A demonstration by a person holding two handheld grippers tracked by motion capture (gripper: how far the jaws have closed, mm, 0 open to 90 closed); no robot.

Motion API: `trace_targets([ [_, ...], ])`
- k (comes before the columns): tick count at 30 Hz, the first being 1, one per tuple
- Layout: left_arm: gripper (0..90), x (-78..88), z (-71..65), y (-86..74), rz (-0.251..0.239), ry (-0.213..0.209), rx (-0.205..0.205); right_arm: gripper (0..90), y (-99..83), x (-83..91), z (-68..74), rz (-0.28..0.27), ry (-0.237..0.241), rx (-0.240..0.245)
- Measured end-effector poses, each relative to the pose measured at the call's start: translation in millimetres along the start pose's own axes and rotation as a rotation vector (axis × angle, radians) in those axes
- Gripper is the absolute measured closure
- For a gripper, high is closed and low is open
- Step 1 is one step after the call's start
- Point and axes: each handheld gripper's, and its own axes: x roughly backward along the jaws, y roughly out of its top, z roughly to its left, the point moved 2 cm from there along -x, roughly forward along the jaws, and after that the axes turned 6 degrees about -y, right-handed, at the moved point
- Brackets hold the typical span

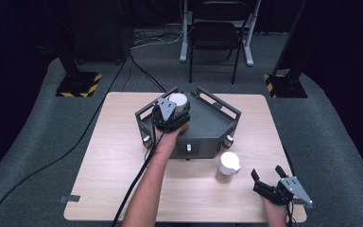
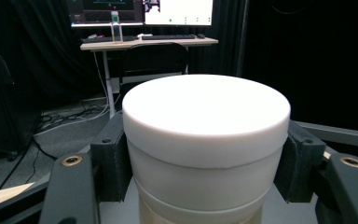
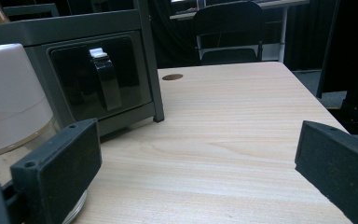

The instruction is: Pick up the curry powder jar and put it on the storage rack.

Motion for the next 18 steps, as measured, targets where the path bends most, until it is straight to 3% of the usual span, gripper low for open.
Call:
trace_targets([
  [8,28.1,-0.4,-1.2,7.5,0.016,0.001,0.017,0.0,-0.2,0.0,0.0,-0.001,-0.001,-0.001],
  [13,5.4,-4.0,-3.0,16.4,0.063,0.025,0.055,0.0,-0.5,0.2,-0.6,-0.003,-0.001,-0.009],
  [18,0.4,-3.4,-2.5,16.7,0.065,0.021,0.055,0.0,-0.4,0.1,-0.8,-0.002,0.000,-0.009],
])
